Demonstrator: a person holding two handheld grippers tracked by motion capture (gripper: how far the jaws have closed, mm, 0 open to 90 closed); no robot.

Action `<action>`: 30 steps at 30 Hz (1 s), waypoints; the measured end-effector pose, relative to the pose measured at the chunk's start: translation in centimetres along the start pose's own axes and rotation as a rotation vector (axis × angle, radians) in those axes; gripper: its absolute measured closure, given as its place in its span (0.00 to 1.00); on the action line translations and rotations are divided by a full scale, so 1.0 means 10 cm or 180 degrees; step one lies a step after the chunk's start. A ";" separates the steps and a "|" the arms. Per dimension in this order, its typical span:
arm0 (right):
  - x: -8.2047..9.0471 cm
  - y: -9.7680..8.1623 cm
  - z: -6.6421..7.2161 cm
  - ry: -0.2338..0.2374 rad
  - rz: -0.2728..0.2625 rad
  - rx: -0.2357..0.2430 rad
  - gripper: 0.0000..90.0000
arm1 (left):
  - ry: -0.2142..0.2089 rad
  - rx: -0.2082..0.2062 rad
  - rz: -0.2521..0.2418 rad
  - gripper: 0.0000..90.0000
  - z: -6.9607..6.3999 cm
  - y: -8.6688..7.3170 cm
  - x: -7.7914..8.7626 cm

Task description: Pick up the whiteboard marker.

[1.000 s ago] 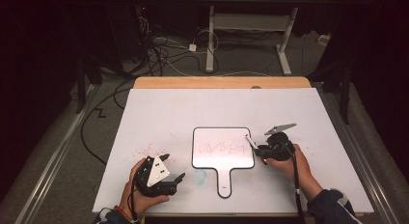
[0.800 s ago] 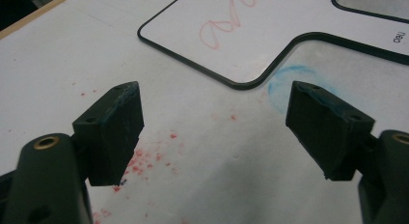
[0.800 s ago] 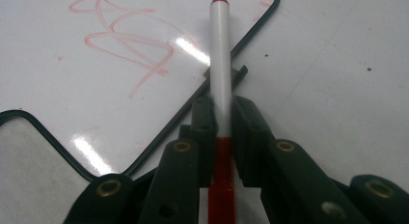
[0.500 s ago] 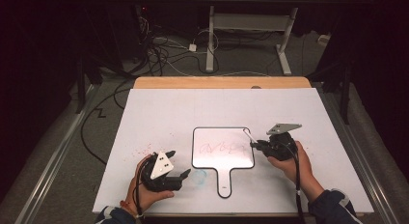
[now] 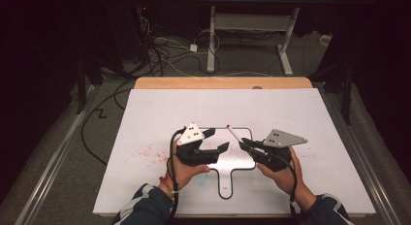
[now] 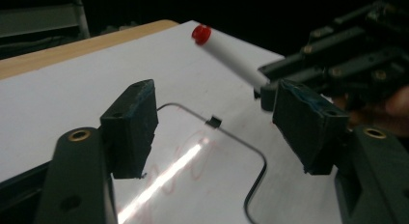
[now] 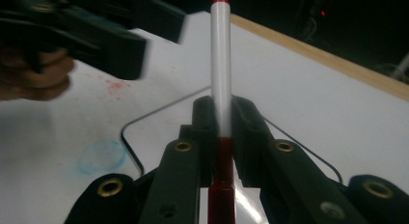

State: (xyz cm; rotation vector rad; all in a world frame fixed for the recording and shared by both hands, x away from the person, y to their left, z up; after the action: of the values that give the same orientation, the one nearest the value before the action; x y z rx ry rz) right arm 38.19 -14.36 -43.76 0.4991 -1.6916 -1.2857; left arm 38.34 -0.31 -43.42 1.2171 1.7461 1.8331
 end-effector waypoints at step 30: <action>-0.06 -0.12 0.06 -0.0157 0.0074 0.0204 0.64 | -0.0183 -0.0389 0.0061 0.87 -0.06 0.02 -0.33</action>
State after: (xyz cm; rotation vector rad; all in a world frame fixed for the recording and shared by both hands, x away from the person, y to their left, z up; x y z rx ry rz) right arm 37.72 -14.07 -45.08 0.4875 -1.7793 -1.2392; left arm 39.86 -3.21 -44.34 1.2297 1.5730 1.8669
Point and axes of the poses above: each handheld gripper's, and its own axes: x roughly backward along the jaws, y roughly out of its top, z roughly to its left, the point moved 8 cm from there along -x, roughly forward along the jaws, and after that the axes turned 6 degrees about y, right-handed, at the moved point
